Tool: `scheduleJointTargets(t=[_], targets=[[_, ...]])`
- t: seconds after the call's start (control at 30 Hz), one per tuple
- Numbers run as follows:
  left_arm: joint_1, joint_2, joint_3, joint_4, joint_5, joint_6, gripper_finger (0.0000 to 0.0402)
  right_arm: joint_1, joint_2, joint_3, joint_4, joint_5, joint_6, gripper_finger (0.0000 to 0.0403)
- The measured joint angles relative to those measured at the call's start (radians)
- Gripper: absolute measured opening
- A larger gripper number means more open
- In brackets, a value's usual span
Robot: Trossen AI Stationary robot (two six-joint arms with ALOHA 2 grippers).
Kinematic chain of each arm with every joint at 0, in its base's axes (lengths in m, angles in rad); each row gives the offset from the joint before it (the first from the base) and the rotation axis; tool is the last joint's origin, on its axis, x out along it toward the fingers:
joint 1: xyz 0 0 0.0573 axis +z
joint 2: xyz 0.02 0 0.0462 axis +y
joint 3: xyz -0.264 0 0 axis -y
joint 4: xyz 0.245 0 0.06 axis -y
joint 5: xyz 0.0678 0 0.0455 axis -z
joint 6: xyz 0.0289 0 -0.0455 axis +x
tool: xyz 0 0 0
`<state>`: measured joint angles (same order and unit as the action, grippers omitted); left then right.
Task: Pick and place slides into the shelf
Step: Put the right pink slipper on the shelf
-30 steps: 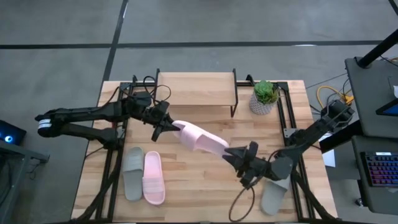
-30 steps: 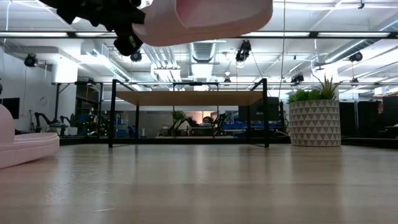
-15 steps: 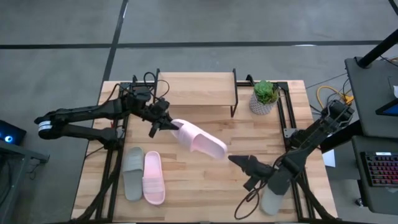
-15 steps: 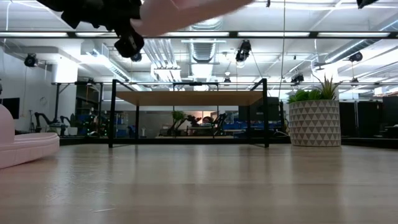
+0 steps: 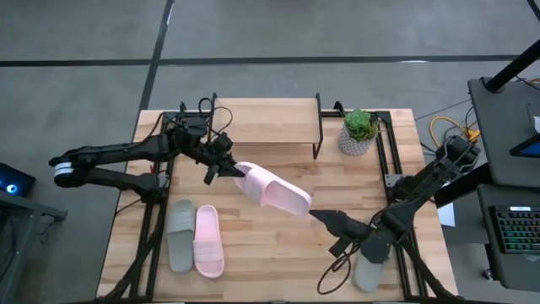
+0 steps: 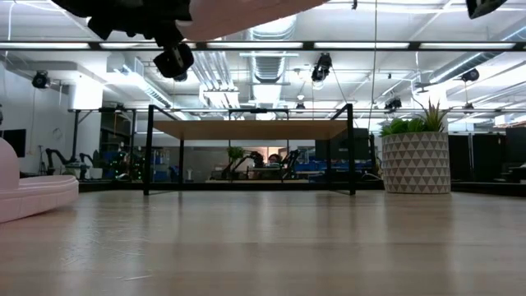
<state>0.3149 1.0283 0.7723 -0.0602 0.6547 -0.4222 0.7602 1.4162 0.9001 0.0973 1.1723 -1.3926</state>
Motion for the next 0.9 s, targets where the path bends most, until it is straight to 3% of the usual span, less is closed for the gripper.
scheduleJointTargets(t=[0.33,0.5,0.67,0.8,0.9], targets=[[0.000,0.070,0.000,0.074,0.046,-0.043,0.0012,-0.045,0.000,-0.006,-0.017,-0.006,-0.048,0.0217],[0.000,0.092,0.000,0.098,0.064,-0.043,0.0012,-0.050,0.000,-0.006,-0.012,-0.092,-0.048,0.0214],[0.000,0.110,0.000,0.108,0.090,-0.043,0.0012,-0.067,0.000,-0.006,-0.009,-0.106,-0.038,0.0211],[-0.001,0.117,0.000,0.105,0.098,-0.043,0.0012,-0.091,0.000,-0.006,-0.010,-0.106,-0.022,0.0188],[0.000,0.114,0.000,0.105,0.100,-0.043,0.0012,-0.101,0.000,-0.006,-0.011,-0.107,-0.022,0.0148]])
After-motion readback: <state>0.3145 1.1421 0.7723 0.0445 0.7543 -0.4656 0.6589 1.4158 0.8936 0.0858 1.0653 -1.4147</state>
